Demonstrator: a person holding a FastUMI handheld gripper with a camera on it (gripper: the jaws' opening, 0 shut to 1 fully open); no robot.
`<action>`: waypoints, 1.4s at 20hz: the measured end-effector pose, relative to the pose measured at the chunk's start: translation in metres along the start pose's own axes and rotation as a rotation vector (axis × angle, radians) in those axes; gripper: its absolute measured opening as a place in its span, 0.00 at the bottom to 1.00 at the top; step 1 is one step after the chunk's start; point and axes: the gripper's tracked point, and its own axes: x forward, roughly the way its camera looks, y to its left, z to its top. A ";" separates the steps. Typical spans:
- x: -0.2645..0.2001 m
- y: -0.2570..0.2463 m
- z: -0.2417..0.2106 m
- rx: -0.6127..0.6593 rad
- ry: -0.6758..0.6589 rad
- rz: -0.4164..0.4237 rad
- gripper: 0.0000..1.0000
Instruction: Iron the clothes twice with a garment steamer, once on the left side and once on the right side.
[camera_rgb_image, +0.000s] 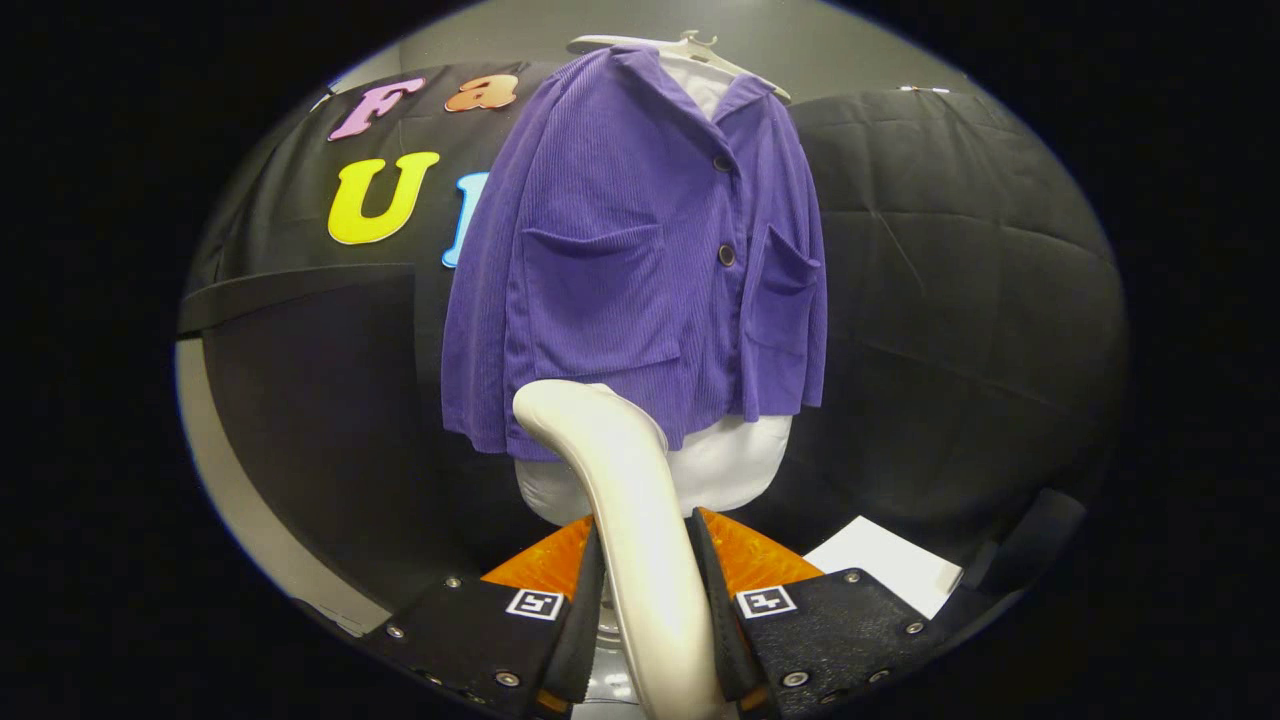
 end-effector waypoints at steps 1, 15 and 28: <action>-0.009 -0.004 0.014 0.009 -0.027 -0.004 0.48; -0.089 -0.069 0.237 0.186 -0.430 -0.133 0.48; -0.049 -0.118 0.378 0.178 -0.613 -0.305 0.48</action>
